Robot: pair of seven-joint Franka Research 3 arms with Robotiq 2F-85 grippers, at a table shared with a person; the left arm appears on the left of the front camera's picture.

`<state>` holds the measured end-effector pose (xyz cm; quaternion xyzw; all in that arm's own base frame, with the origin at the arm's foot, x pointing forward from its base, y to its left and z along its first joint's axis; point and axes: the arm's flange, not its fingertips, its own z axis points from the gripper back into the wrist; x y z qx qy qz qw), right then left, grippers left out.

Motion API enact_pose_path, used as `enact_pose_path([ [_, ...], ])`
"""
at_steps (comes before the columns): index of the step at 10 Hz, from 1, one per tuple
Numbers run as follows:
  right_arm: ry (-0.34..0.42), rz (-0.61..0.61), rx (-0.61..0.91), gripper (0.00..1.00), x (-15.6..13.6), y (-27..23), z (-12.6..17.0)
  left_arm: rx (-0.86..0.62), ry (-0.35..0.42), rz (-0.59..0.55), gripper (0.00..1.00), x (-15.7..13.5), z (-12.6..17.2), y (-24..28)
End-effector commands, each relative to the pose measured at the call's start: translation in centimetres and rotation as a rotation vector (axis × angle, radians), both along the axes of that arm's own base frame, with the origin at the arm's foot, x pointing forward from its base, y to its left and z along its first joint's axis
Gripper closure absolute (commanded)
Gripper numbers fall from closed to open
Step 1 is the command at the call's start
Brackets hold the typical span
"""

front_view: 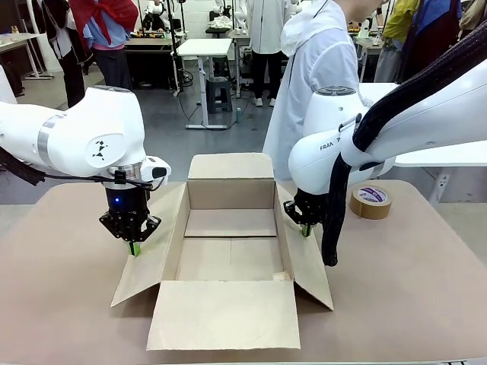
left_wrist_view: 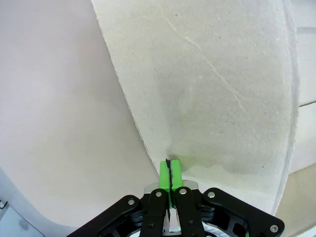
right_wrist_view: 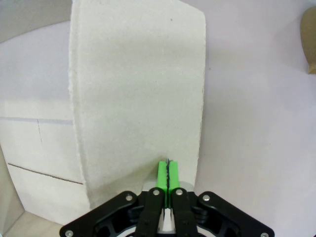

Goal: Wrap the clocks to prevent damage.
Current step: Once the human has placed the objects inside and stepped back, release both hands from the side flaps of the Package Box.

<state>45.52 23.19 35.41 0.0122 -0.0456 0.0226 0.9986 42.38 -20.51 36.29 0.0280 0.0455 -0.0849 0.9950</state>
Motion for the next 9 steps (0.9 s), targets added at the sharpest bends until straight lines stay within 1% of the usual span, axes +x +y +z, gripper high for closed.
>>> enact_pose_path([
  [1,0.000,-0.002,-0.001,0.99,-0.26,0.09,-0.12,0.004,-0.006,-0.004,0.99,-0.03,0.02,0.08],
  [9,0.000,-0.002,-0.001,0.99,-0.26,0.09,-0.12,0.004,-0.006,-0.004,0.99,-0.03,0.02,0.08],
])
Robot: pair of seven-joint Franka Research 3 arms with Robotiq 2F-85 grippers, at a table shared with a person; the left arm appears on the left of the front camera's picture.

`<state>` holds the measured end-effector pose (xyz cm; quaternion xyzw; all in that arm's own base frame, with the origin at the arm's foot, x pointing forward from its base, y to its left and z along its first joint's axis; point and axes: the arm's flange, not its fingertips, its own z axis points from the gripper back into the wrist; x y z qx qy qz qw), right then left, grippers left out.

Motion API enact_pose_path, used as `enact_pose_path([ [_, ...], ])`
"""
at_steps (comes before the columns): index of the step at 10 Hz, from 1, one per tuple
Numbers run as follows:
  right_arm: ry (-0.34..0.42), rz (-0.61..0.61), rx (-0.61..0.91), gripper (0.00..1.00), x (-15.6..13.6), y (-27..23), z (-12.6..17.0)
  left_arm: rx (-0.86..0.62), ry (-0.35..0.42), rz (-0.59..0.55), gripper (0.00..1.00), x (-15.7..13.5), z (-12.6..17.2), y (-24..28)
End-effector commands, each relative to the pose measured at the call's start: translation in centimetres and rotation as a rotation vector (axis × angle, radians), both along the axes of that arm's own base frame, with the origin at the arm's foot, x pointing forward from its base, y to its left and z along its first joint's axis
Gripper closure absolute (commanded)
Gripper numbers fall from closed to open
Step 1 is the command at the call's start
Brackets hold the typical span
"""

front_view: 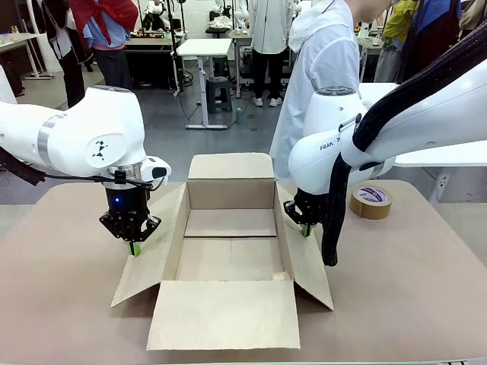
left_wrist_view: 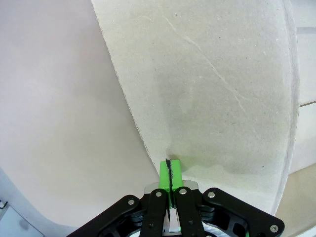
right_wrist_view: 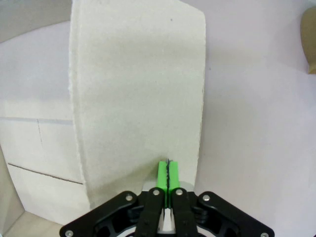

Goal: Wrap the clocks to prevent damage.
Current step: Once the human has placed the objects inside and stepped back, release both hands from the side flaps of the Package Box.

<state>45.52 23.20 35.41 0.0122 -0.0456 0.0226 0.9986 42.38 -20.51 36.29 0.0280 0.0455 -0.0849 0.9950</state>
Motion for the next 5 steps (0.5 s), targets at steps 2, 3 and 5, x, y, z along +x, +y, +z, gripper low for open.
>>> enact_pose_path([
  [2,0.000,-0.002,-0.001,0.99,-0.26,0.09,-0.12,0.004,-0.006,-0.004,0.99,-0.03,0.02,0.08],
  [3,0.000,-0.002,-0.001,0.99,-0.26,0.09,-0.12,0.004,-0.006,-0.004,0.99,-0.03,0.02,0.08],
  [5,0.000,-0.002,-0.001,0.99,-0.26,0.09,-0.12,0.004,-0.006,-0.004,0.99,-0.03,0.02,0.08],
])
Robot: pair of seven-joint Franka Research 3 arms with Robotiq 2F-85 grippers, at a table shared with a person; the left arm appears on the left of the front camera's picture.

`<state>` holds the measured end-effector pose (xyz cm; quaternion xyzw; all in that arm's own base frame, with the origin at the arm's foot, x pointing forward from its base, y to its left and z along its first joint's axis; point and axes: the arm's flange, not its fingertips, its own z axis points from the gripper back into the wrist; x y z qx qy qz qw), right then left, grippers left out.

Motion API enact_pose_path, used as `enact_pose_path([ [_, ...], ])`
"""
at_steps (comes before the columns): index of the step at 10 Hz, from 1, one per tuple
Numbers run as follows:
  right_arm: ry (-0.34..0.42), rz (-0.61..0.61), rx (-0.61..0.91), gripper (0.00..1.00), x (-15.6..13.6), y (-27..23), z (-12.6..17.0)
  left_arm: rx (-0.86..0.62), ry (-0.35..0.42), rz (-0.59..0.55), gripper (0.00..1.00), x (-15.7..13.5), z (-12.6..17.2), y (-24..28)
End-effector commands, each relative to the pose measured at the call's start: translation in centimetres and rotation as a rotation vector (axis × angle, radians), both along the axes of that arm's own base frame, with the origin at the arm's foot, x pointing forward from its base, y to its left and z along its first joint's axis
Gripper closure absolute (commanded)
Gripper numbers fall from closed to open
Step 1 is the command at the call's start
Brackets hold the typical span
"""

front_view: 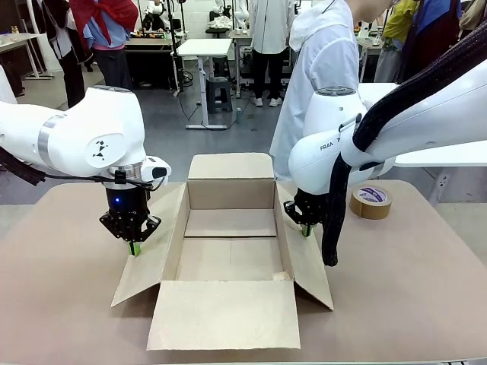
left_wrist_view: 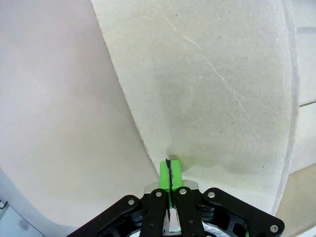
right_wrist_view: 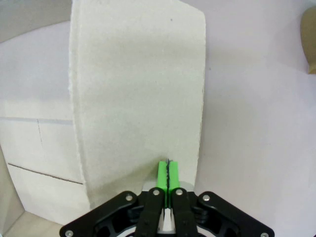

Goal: Wrap the clocks to prevent damage.
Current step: Once the human has placed the objects inside and stepped back, release both hands from the side flaps of the Package Box.

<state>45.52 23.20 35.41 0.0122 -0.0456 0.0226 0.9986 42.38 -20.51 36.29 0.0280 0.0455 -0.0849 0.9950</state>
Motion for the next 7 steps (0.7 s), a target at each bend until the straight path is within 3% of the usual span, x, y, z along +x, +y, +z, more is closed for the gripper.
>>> enact_pose_path([
  [1,0.000,-0.002,-0.001,0.99,-0.26,0.09,-0.12,0.004,-0.006,-0.004,0.99,-0.03,0.02,0.08],
  [7,0.000,-0.002,-0.001,0.99,-0.26,0.09,-0.12,0.004,-0.006,-0.004,0.99,-0.03,0.02,0.08],
])
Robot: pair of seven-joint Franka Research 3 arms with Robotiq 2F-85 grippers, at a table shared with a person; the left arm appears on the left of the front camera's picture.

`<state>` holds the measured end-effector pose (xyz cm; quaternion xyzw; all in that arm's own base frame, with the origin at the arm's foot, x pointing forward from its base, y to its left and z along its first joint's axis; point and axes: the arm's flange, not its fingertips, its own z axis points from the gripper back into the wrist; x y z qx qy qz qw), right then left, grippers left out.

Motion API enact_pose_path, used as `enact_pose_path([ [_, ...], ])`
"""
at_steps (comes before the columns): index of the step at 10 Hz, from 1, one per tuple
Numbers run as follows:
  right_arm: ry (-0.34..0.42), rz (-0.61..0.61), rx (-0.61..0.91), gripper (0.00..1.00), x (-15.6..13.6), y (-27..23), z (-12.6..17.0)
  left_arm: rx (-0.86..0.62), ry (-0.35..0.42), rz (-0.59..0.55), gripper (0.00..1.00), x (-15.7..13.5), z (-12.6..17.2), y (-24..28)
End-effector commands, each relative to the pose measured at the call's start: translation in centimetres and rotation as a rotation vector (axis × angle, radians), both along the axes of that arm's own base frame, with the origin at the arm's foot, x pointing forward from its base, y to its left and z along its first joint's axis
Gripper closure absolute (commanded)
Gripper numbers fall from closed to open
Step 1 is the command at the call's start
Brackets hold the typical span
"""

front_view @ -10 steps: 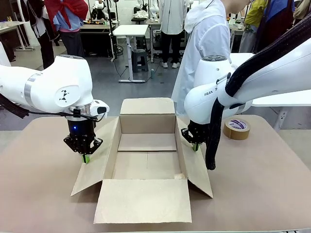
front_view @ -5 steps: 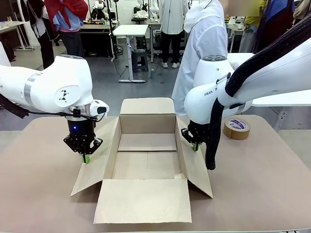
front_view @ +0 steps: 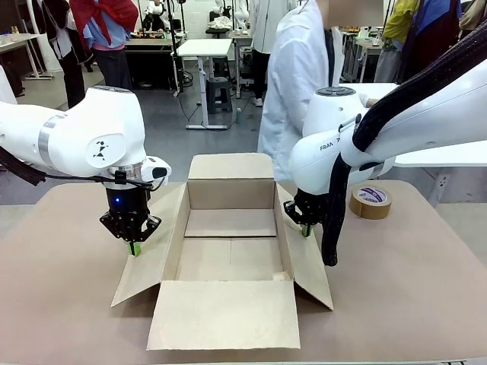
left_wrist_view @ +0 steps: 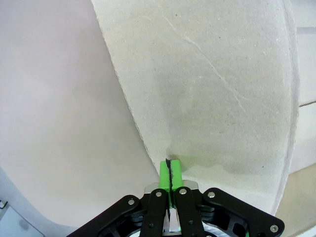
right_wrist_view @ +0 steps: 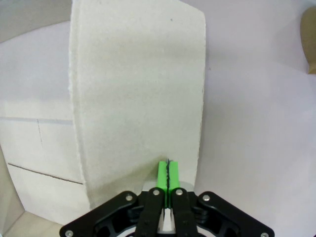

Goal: Wrap the clocks to prevent damage.
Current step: Once the human has placed the objects inside and stepped back, release both hands from the side flaps of the Package Box.

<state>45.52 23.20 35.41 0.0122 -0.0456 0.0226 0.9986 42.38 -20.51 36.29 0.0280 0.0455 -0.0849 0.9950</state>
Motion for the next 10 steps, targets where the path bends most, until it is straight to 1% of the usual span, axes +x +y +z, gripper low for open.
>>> enact_pose_path([
  [1,0.000,-0.002,-0.001,0.99,-0.26,0.09,-0.12,0.004,-0.006,-0.004,0.99,-0.03,0.02,0.08],
  [10,0.000,-0.002,-0.001,0.99,-0.26,0.09,-0.12,0.004,-0.006,-0.004,0.99,-0.03,0.02,0.08],
])
